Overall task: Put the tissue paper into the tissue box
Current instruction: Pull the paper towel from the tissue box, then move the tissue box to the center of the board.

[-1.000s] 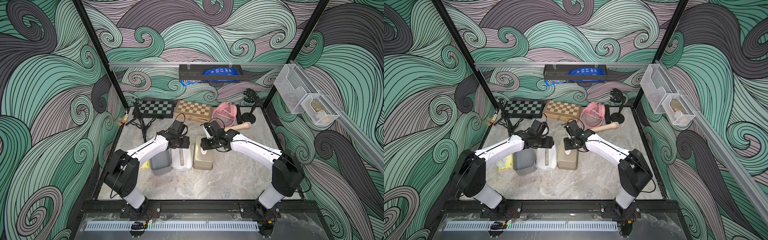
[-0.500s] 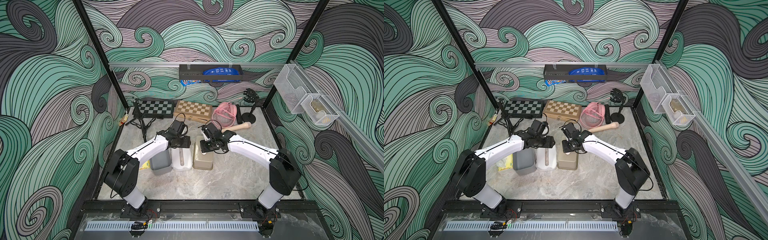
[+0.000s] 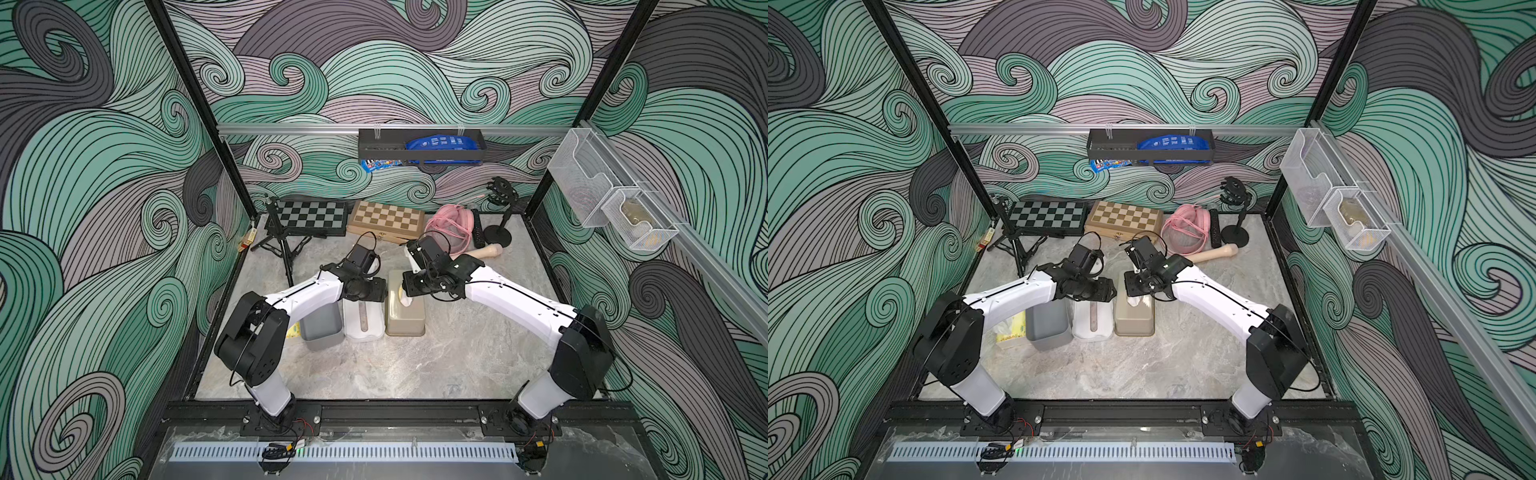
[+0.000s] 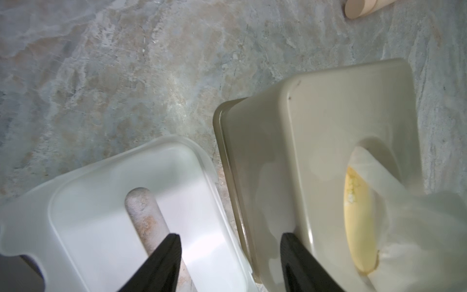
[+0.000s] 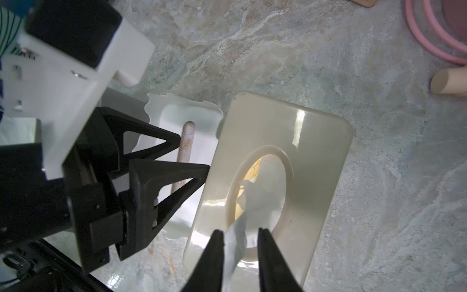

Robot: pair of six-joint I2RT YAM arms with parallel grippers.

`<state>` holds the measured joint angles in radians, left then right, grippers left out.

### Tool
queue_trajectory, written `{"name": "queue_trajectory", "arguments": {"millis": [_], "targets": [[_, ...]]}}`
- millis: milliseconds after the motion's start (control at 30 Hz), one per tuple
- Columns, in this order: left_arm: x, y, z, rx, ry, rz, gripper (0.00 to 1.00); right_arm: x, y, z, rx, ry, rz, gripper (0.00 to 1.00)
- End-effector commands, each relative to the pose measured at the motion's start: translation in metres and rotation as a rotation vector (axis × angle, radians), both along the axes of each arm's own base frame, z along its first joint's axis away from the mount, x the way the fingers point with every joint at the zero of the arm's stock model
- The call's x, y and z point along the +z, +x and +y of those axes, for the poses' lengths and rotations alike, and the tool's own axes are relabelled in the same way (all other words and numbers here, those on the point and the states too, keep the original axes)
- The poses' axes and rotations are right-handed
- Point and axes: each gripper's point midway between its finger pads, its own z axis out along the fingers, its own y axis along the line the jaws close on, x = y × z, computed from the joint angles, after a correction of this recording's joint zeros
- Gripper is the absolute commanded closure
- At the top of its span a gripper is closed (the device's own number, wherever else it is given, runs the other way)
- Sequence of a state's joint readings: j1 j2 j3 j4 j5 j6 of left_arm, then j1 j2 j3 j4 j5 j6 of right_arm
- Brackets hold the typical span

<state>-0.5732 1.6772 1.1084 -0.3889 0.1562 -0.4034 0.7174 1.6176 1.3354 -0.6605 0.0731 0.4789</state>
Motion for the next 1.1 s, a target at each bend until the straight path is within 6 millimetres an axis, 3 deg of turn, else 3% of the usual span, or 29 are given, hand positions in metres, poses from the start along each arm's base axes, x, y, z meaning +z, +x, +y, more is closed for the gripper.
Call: {"name": "queue_trajectory", "arguments": {"millis": [0,67,233,500,600,667,733,833,967,1067], "targets": [[-0.005,-0.005,-0.016,-0.056,-0.014,0.014,0.35,0.008,-0.002,-0.009,-0.025,-0.01,-0.02,0.42],[-0.002,-0.005,-0.026,-0.076,-0.02,0.003,0.35,0.031,0.005,-0.023,-0.074,0.0,-0.091,0.34],[0.003,-0.007,-0.067,-0.157,-0.039,-0.014,0.35,0.085,0.018,-0.082,-0.215,0.073,-0.214,0.29],[-0.005,-0.031,-0.16,-0.305,-0.123,0.029,0.35,0.107,0.006,-0.152,-0.342,0.059,-0.265,0.29],[-0.003,-0.031,-0.203,-0.344,-0.187,0.034,0.35,0.109,0.001,-0.161,-0.351,0.055,-0.272,0.28],[-0.002,-0.023,-0.216,-0.342,-0.191,0.029,0.35,0.108,0.0,-0.161,-0.347,0.058,-0.27,0.28],[0.006,-0.012,-0.211,-0.313,-0.159,-0.006,0.34,0.107,-0.001,-0.161,-0.344,0.059,-0.27,0.27],[0.045,0.001,-0.184,-0.255,-0.161,-0.109,0.31,0.105,-0.001,-0.162,-0.336,0.05,-0.273,0.27],[0.132,0.002,-0.13,-0.183,-0.256,-0.253,0.26,0.103,0.002,-0.154,-0.3,0.074,-0.283,0.27],[0.193,-0.002,-0.073,-0.076,-0.254,-0.378,0.23,0.092,0.006,-0.134,-0.236,0.092,-0.262,0.26]]}}
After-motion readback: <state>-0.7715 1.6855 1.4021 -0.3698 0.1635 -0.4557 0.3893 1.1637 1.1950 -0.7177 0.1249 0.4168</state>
